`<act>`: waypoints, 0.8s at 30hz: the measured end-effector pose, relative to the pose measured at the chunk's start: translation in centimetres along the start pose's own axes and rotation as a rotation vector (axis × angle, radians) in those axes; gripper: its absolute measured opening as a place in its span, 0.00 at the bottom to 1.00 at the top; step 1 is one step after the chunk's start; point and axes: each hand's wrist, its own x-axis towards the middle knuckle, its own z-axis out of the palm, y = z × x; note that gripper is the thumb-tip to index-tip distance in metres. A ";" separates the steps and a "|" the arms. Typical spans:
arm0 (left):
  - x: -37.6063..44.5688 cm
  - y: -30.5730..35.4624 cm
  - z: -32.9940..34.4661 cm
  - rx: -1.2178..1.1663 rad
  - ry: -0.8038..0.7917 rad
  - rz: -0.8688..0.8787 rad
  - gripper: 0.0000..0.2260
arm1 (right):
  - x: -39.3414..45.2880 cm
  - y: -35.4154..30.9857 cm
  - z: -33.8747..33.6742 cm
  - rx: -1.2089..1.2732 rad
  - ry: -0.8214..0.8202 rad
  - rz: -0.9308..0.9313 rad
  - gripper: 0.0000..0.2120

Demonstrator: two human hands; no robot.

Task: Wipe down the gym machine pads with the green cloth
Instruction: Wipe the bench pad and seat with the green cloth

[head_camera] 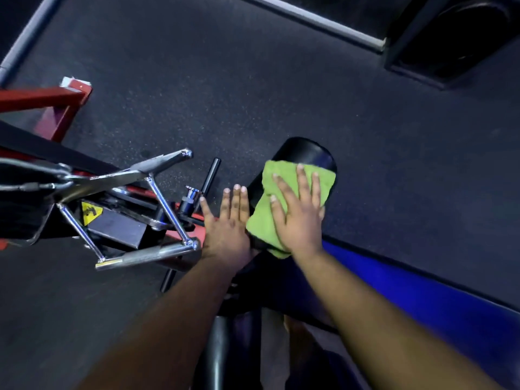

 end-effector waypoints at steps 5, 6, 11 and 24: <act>0.3 0.0 0.2 -0.018 -0.002 -0.007 0.60 | 8.3 1.4 -2.3 0.164 0.188 0.192 0.22; 0.2 0.0 0.3 -0.020 0.006 -0.010 0.60 | 7.5 1.5 -1.5 0.203 0.245 0.206 0.24; 0.2 -0.1 0.1 0.030 -0.003 -0.010 0.50 | -2.7 -0.8 3.4 0.628 0.260 0.381 0.35; -0.1 -0.2 0.6 0.001 0.066 0.043 0.52 | 0.0 -2.6 0.7 -0.086 0.008 0.002 0.28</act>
